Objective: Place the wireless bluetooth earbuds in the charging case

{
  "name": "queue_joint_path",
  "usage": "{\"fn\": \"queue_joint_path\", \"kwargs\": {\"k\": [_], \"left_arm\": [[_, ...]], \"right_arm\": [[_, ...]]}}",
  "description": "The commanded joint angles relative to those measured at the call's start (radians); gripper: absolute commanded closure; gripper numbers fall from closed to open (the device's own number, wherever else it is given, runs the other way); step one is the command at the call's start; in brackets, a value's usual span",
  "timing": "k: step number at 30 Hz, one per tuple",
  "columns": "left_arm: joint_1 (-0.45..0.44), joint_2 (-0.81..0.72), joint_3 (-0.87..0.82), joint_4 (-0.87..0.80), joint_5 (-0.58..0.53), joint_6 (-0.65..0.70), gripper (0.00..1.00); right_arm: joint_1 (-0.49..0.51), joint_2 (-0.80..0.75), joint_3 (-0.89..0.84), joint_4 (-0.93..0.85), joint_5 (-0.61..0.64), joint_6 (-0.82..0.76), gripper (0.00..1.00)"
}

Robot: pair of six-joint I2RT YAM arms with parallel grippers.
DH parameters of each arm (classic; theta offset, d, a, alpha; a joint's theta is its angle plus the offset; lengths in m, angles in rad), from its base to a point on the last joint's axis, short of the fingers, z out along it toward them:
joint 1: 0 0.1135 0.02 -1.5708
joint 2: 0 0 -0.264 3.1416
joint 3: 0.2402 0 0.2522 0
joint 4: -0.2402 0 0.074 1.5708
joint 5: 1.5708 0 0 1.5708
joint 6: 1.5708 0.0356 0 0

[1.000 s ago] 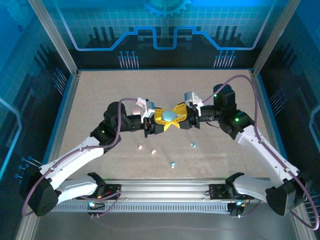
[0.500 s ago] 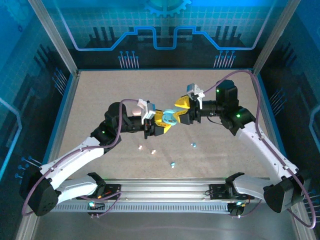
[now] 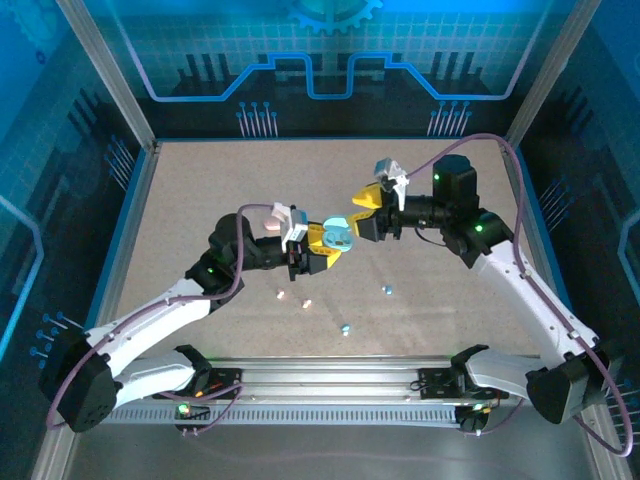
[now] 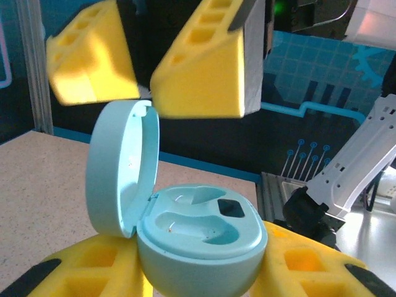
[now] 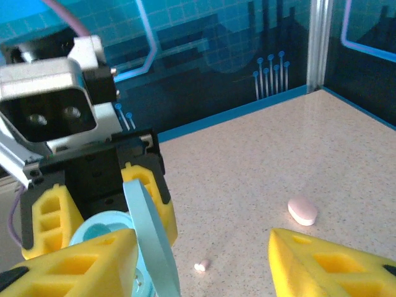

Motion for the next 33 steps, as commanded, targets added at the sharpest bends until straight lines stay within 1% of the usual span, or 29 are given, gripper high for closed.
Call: {"fn": "queue_joint_path", "kwargs": {"k": [1,4,7,10,12,14,16,21,26,28,33], "left_arm": [[-0.004,0.010,-0.041,0.133,-0.064,-0.028,0.72],[-0.003,0.021,-0.064,0.189,-0.093,-0.033,0.73],[-0.003,0.029,-0.087,0.242,-0.117,-0.040,0.73],[-0.003,0.029,-0.104,0.264,-0.145,-0.038,0.73],[-0.003,0.023,-0.116,0.280,-0.170,-0.033,0.73],[-0.002,0.016,-0.125,0.286,-0.189,-0.025,0.73],[-0.003,0.006,-0.132,0.285,-0.203,-0.018,0.73],[-0.002,-0.019,-0.137,0.270,-0.216,-0.010,0.73],[-0.003,-0.035,-0.137,0.255,-0.222,-0.003,0.73],[-0.002,-0.042,-0.135,0.251,-0.224,-0.001,0.73],[-0.002,-0.052,-0.124,0.233,-0.217,0.003,0.73]], "right_arm": [[-0.001,-0.077,0.045,0.008,0.091,0.083,0.40],[-0.008,-0.129,0.038,-0.004,0.196,0.137,0.38],[-0.020,-0.163,0.034,-0.062,0.312,0.202,0.36],[-0.054,-0.153,0.041,-0.202,0.477,0.314,0.41],[-0.097,-0.113,0.051,-0.344,0.553,0.406,0.43],[-0.143,-0.069,0.032,-0.436,0.552,0.472,0.45],[-0.175,-0.024,-0.011,-0.473,0.505,0.510,0.48],[-0.175,0.124,-0.124,-0.529,0.473,0.593,0.56],[-0.102,0.187,-0.276,-0.413,0.446,0.697,0.56],[-0.063,0.212,-0.288,-0.381,0.453,0.719,0.55],[0.039,0.304,-0.288,-0.370,0.500,0.743,0.51]]}}
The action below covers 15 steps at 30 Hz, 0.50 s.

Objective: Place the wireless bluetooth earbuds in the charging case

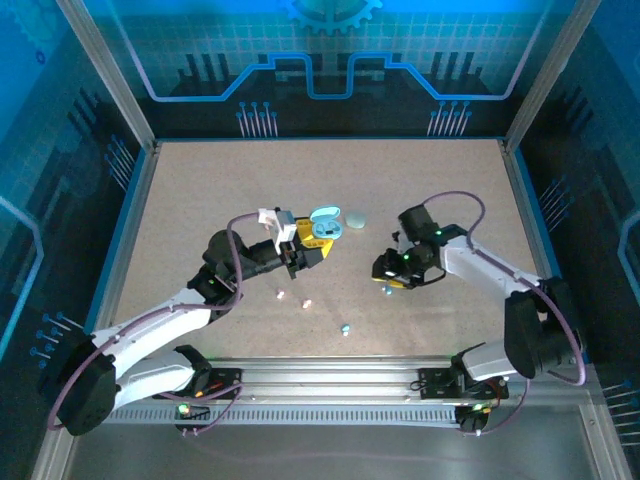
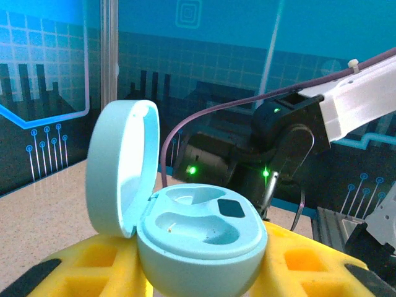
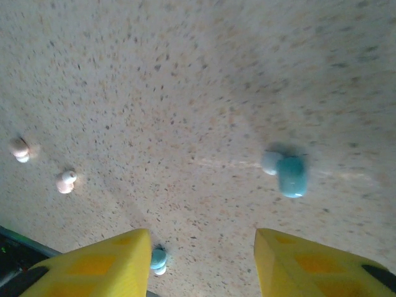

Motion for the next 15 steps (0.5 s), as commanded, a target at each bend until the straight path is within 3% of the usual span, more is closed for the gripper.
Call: {"fn": "queue_joint_path", "kwargs": {"k": [1,6,15], "left_arm": [[-0.002,-0.030,0.004,0.007,-0.010,0.023,0.73],[-0.002,-0.043,0.007,-0.009,-0.009,0.027,0.73],[-0.002,-0.047,0.014,-0.032,-0.005,0.035,0.73]], "right_arm": [[0.055,0.046,0.002,0.033,0.027,0.061,0.51],[0.109,0.103,-0.028,0.064,0.078,0.098,0.49],[0.114,0.134,-0.038,0.061,0.178,0.103,0.47]]}}
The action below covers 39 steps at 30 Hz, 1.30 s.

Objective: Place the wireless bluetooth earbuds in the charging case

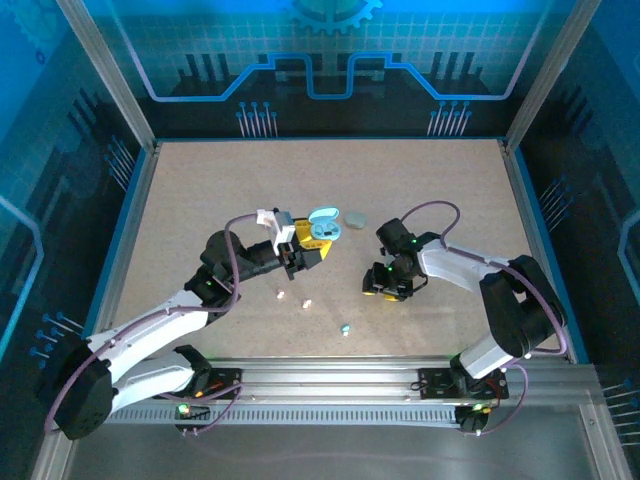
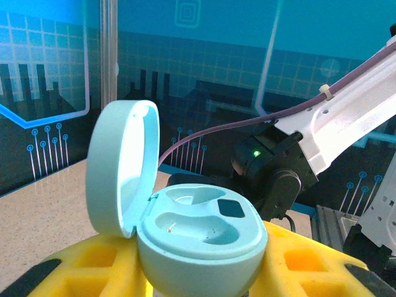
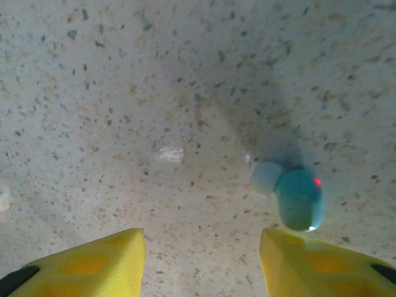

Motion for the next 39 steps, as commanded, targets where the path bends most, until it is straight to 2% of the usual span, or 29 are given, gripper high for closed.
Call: {"fn": "queue_joint_path", "kwargs": {"k": [1,8,28,39], "left_arm": [[-0.002,-0.021,0.012,0.003,-0.005,0.028,0.73],[-0.002,-0.021,0.015,-0.002,-0.005,0.029,0.73],[-0.003,-0.027,0.018,-0.020,-0.002,0.028,0.73],[-0.003,-0.025,0.019,-0.020,0.004,0.025,0.73]], "right_arm": [[0.011,0.013,-0.006,-0.004,0.068,0.017,0.47],[0.007,0.015,0.002,-0.012,0.127,0.001,0.47],[-0.021,0.072,0.075,0.009,0.166,-0.053,0.48],[-0.025,0.109,0.119,-0.030,0.189,-0.109,0.57]]}}
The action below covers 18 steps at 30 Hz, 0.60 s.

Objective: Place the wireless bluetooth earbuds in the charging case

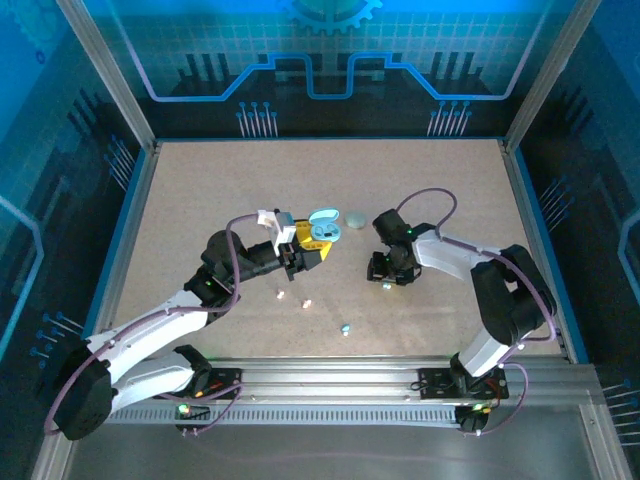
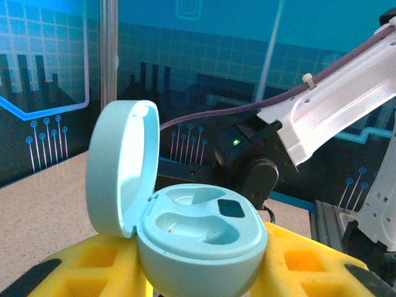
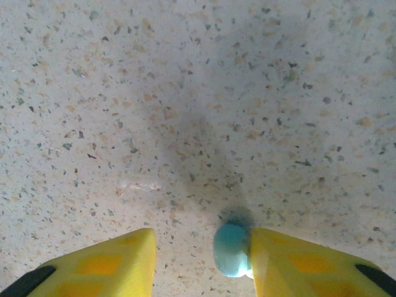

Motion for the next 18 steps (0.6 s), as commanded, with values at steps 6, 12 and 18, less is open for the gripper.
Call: {"fn": "queue_joint_path", "kwargs": {"k": [6,12,18], "left_arm": [[-0.002,-0.023,0.020,-0.002,0.004,0.025,0.73],[-0.002,-0.020,0.023,-0.002,0.004,0.024,0.73],[-0.003,-0.016,0.026,-0.003,0.005,0.023,0.73]], "right_arm": [[-0.006,0.048,0.056,-0.086,0.048,-0.060,0.60],[-0.006,0.081,0.089,-0.139,0.057,-0.129,0.63],[-0.007,0.107,0.106,-0.147,0.053,-0.151,0.66]]}}
